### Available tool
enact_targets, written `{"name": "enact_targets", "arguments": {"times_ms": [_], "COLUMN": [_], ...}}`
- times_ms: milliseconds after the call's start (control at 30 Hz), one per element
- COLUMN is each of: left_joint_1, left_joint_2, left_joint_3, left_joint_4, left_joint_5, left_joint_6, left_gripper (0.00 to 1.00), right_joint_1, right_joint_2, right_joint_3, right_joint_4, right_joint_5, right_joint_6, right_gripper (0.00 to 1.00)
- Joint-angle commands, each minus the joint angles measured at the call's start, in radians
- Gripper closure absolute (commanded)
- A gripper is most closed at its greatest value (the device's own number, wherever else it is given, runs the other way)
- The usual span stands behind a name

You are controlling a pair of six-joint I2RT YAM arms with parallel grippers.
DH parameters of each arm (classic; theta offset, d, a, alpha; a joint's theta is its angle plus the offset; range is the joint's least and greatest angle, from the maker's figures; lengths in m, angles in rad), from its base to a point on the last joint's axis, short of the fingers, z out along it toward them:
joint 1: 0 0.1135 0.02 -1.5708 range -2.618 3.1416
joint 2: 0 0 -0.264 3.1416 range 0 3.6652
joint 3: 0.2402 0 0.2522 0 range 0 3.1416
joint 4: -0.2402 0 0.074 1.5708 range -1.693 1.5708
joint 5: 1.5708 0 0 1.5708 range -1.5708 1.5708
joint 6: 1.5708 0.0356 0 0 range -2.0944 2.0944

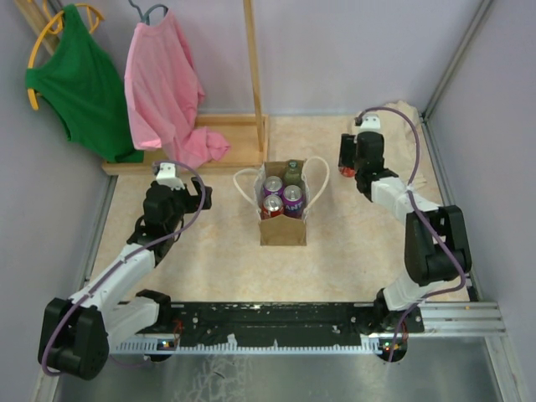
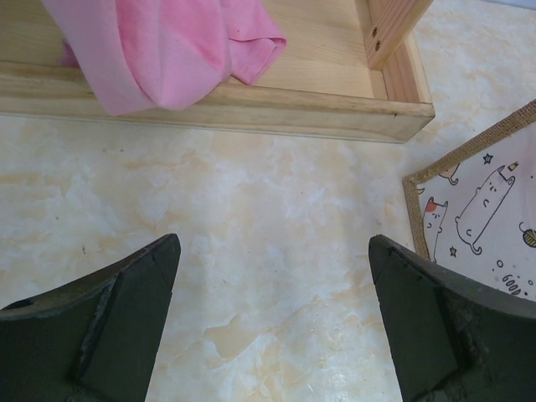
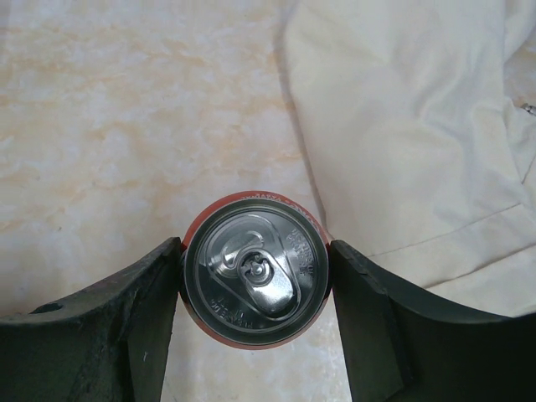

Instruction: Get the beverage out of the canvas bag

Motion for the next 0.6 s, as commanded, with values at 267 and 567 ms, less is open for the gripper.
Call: {"name": "enact_targets", "arguments": {"times_ms": [267,567], "left_joint_1": [-0.005,-0.005], "left_joint_2": [0.008,0.006], "left_joint_3": [0.032,0.029], "left_joint_4": [0.035,0.037], "left_joint_5": [0.016,0.014], "left_joint_6": [0.002,-0.001], "left_gripper": [0.00,0.00], "right_joint_1": [-0.004,0.071], "right_joint_2": [-0.019,-0.201], "right_joint_3": [0.018,-0.046], "right_joint_4": [0.111,-0.123], "right_joint_5": [-0.019,0.185], "right_joint_6": [0.048,0.072], "right_gripper": [1.00,1.00]}}
